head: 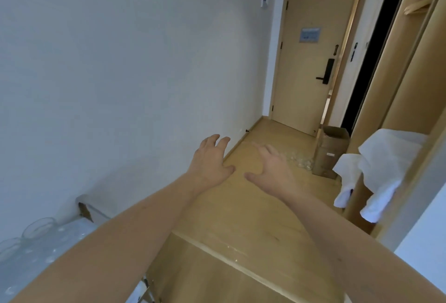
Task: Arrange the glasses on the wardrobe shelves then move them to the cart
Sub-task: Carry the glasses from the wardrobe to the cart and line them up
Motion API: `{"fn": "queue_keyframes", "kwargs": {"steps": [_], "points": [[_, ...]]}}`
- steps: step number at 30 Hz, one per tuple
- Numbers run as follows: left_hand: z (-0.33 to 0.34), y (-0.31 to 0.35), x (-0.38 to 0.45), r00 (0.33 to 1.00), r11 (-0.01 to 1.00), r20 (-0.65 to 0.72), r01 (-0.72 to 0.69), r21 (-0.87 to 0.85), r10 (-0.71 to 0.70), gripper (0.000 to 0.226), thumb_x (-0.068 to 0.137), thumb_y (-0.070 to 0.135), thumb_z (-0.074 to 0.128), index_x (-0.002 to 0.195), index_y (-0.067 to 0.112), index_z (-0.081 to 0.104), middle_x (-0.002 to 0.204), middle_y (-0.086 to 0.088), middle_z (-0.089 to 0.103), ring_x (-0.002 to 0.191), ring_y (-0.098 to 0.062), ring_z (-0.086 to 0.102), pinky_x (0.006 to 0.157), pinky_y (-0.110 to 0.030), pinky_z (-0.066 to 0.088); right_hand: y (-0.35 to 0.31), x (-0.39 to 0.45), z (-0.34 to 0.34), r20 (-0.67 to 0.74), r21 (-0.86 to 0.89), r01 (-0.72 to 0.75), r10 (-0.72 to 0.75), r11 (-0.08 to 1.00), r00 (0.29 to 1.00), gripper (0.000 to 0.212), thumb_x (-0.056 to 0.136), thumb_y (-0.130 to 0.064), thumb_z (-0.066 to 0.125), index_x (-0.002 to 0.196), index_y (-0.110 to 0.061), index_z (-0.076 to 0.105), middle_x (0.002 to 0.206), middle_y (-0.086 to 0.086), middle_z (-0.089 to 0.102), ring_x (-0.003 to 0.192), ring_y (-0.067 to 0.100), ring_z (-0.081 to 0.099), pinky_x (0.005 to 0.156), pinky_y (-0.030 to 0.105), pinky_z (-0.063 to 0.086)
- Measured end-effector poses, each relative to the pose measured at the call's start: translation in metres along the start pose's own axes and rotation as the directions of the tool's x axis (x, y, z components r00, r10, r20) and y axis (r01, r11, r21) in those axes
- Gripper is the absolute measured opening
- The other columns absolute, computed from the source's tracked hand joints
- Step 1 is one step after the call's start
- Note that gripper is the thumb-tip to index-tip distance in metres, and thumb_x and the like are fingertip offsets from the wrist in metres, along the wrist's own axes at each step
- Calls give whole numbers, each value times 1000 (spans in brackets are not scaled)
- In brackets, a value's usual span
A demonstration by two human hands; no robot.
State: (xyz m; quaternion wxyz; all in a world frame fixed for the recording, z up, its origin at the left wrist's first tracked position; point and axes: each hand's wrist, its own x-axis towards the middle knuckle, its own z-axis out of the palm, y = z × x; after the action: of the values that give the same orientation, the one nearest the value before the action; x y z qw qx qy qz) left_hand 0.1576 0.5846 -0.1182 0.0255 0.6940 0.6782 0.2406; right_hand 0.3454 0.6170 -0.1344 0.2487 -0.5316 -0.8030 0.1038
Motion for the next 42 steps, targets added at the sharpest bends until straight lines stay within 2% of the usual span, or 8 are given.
{"fn": "queue_keyframes", "kwargs": {"steps": [4, 11, 16, 24, 28, 32, 42], "points": [[33, 24, 40, 996, 996, 36, -73, -53, 75, 85, 87, 40, 74, 156, 20, 30, 163, -12, 23, 151, -27, 19, 120, -41, 28, 44, 13, -8, -25, -35, -82, 81, 996, 996, 90, 82, -48, 73, 157, -30, 27, 150, 0, 42, 138, 29, 39, 111, 45, 36], [79, 44, 136, 970, 964, 42, -233, -131, 240, 80, 84, 37, 76, 152, 15, 38, 156, -12, 34, 142, -28, 30, 111, -35, 30, 108, 66, -14, -89, -73, -236, 229, 969, 969, 91, 83, -48, 75, 157, -24, 29, 156, 5, 37, 143, 33, 33, 114, 48, 35], [101, 46, 225, 949, 941, 33, -307, -141, 314, 84, 84, 38, 76, 154, 14, 36, 158, -13, 32, 144, -31, 30, 115, -40, 33, 142, 137, -16, -154, -82, -304, 290, 949, 945, 93, 82, -49, 76, 158, -23, 29, 155, 5, 38, 139, 32, 37, 111, 49, 40], [145, 40, 336, 921, 920, 109, -355, -167, 375, 83, 86, 41, 75, 155, 17, 35, 160, -16, 29, 145, -32, 30, 115, -38, 30, 188, 220, 3, -190, -21, -409, 398, 912, 898, 90, 80, -49, 77, 155, -26, 32, 152, 3, 42, 134, 31, 41, 108, 49, 42], [169, 43, 370, 904, 912, 152, -376, -162, 400, 80, 88, 43, 73, 155, 20, 36, 160, -13, 31, 144, -31, 34, 113, -40, 35, 214, 243, 13, -161, -13, -457, 449, 890, 879, 92, 82, -47, 78, 157, -26, 29, 158, 3, 36, 142, 31, 33, 112, 51, 38], [192, 49, 399, 894, 908, 189, -374, -189, 407, 79, 89, 37, 74, 155, 19, 35, 161, -15, 29, 146, -31, 31, 116, -43, 34, 243, 270, 18, -163, -5, -471, 464, 882, 871, 92, 82, -46, 78, 157, -25, 29, 157, 3, 37, 142, 29, 34, 112, 47, 39], [256, 93, 507, 906, 925, 196, -354, -137, 375, 78, 90, 38, 73, 155, 18, 35, 162, -16, 26, 148, -33, 28, 118, -44, 31, 348, 362, 9, -151, 17, -460, 457, 888, 876, 92, 79, -44, 81, 155, -25, 33, 154, 2, 39, 139, 28, 38, 108, 50, 42]]}}
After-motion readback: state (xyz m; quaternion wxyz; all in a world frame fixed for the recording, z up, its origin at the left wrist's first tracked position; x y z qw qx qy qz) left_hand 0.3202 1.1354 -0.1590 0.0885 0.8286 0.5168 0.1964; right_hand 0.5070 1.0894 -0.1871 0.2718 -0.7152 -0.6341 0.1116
